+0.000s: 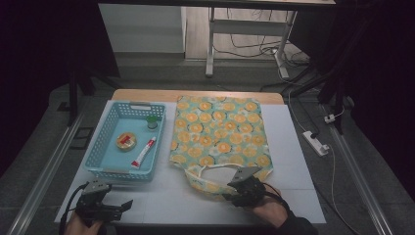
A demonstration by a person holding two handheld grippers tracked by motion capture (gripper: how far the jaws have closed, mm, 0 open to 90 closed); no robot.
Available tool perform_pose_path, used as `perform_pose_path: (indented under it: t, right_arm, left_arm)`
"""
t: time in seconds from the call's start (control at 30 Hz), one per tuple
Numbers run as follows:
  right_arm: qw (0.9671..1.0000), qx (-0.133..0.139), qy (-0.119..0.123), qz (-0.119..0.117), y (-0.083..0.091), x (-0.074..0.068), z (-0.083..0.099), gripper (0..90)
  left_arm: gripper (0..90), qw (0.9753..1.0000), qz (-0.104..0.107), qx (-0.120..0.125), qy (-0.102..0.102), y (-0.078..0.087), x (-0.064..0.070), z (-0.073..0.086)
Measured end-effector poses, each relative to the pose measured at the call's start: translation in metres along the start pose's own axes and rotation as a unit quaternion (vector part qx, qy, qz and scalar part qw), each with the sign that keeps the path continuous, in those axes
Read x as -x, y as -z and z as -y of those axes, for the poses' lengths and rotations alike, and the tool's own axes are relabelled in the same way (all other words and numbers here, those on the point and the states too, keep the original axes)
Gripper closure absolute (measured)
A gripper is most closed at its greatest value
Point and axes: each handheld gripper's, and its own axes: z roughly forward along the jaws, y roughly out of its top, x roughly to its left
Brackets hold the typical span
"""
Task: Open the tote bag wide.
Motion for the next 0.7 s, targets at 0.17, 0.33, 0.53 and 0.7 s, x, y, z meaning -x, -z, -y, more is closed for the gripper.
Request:
perform_pose_path:
  t: [0.17, 0.33, 0.53, 0.7]
  right_arm:
    - [0.9999, 0.008, 0.001, -0.01, 0.008, 0.003, -0.003, 79.8]
    - [0.9997, 0.017, -0.007, -0.016, 0.014, 0.007, -0.007, 86.1]
    - [0.9984, 0.03, -0.029, -0.039, 0.02, 0.021, -0.014, 88.3]
    - [0.9978, 0.039, -0.036, -0.039, 0.023, 0.028, -0.019, 88.5]
  left_arm:
    - [1.7, 1.0, 0.001, -0.001, 0.001, 0.0, 0.0, 0.0]
    - [1.8, 1.0, 0.0, -0.001, 0.001, 0.0, 0.0, 0.0]
    - [1.9, 1.0, 0.0, -0.002, 0.003, 0.0, 0.0, 0.0]
    - [2.0, 1.0, 0.001, -0.002, 0.004, 0.0, 0.0, 0.0]
